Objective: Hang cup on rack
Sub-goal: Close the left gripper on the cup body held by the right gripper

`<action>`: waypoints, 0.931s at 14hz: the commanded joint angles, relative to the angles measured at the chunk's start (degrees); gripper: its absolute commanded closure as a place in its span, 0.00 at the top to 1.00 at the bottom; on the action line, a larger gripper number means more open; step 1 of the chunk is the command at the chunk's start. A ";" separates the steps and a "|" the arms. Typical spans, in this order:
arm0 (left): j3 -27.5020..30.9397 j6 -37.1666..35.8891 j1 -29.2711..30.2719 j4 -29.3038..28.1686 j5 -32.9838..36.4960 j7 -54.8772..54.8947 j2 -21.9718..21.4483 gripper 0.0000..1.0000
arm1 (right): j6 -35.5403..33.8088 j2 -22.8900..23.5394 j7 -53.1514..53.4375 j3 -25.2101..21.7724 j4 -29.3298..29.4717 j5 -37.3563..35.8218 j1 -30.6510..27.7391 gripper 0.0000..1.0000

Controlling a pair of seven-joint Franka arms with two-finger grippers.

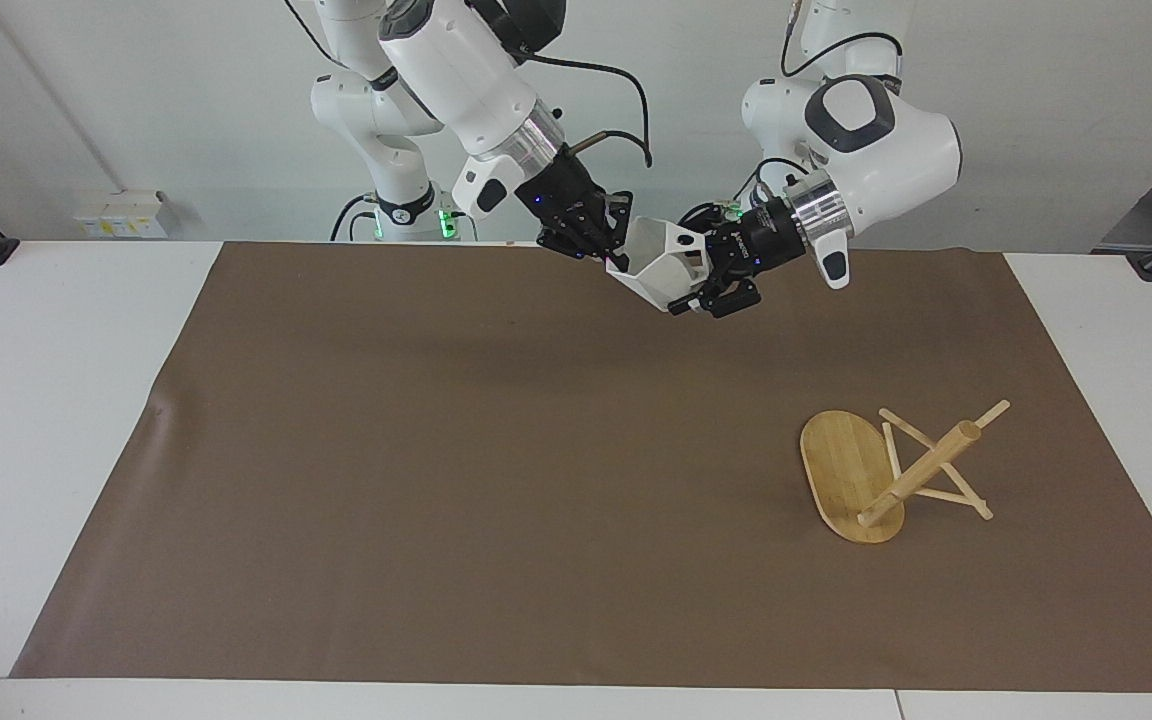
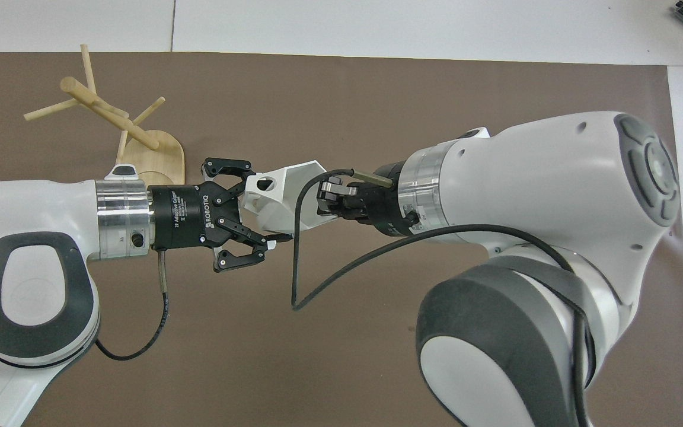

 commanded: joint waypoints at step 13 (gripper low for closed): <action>-0.11 0.17 0.27 -0.95 7.10 -5.38 -1.10 0.00 | 0.86 -1.43 -0.06 -0.42 -2.03 0.87 -1.42 1.00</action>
